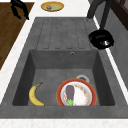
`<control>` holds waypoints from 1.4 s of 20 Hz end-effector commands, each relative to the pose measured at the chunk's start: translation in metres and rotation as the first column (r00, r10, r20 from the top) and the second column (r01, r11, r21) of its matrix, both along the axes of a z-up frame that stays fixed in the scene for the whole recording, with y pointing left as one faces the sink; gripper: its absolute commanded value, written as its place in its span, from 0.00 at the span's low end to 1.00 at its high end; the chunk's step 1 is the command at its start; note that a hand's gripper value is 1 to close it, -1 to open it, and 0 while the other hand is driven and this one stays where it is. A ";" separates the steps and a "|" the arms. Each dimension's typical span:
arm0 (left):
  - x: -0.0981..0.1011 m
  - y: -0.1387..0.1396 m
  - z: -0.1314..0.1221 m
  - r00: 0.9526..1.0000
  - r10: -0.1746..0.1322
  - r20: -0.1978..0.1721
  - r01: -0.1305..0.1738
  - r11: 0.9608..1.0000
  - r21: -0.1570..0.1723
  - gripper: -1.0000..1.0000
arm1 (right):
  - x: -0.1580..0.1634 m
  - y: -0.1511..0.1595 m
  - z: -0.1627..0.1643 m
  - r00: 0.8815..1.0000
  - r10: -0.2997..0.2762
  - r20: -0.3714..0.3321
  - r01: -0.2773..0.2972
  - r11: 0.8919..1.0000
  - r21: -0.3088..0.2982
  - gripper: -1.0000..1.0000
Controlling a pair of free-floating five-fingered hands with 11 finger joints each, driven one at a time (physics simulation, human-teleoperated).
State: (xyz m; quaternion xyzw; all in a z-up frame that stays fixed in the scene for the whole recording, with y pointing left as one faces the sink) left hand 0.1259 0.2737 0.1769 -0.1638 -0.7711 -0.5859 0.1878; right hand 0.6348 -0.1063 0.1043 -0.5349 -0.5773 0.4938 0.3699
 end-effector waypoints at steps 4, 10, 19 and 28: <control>0.000 0.000 0.000 1.000 0.000 0.000 0.000 1.000 0.000 0.50 | 0.000 -0.030 -0.037 0.997 -0.007 0.075 0.005 1.000 0.021 1.00; 0.000 0.000 0.000 1.000 0.000 0.000 0.000 1.000 0.000 0.50 | -0.004 -0.036 -0.049 0.973 0.009 0.232 -0.012 1.000 0.012 1.00; 0.000 0.000 0.000 1.000 0.000 0.000 0.000 1.000 0.000 0.50 | -0.003 -0.044 -0.067 0.872 0.058 0.486 -0.061 0.998 -0.009 1.00; 0.000 0.000 0.000 1.000 0.000 0.000 0.000 1.000 0.000 0.50 | -0.001 -0.041 -0.081 0.785 0.022 0.619 -0.056 0.998 0.035 1.00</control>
